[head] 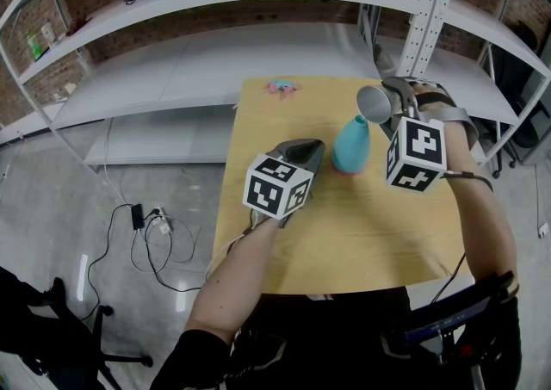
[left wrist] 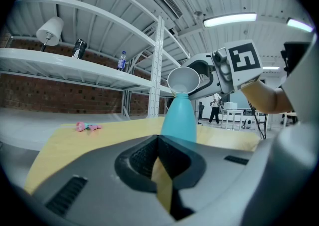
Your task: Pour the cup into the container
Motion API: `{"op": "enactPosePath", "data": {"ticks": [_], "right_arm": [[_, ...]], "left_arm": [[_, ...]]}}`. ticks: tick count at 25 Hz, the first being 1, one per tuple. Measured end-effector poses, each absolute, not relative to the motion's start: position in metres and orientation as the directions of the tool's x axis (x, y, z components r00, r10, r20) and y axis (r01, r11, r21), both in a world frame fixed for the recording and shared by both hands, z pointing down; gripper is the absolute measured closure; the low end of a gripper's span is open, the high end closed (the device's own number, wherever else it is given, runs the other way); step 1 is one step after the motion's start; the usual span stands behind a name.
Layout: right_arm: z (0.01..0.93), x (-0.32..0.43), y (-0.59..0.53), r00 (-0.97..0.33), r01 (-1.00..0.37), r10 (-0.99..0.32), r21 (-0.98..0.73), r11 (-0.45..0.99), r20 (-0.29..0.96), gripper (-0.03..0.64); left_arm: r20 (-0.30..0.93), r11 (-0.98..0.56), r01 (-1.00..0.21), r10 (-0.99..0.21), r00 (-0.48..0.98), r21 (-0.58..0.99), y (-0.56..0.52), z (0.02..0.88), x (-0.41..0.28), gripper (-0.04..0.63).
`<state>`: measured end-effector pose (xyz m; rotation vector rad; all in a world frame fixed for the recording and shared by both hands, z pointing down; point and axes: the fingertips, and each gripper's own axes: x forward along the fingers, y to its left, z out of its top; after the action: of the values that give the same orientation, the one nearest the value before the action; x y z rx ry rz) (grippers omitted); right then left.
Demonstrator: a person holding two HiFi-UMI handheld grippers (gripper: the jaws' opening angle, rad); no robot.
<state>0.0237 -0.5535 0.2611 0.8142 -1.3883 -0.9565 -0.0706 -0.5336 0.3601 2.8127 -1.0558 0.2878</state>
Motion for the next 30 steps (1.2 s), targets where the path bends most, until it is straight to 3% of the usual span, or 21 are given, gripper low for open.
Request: {"op": "enactPosePath", "data": {"ticks": [30], "right_arm": [[0.2623, 0.0230, -0.5512, -0.072, 0.022, -0.902, 0.905, 0.426, 0.426, 0.322]], "left_arm": [[0.226, -0.745, -0.666, -0.641, 0.734, 0.050, -0.5331, 0.3605, -0.0735, 0.600]]}}
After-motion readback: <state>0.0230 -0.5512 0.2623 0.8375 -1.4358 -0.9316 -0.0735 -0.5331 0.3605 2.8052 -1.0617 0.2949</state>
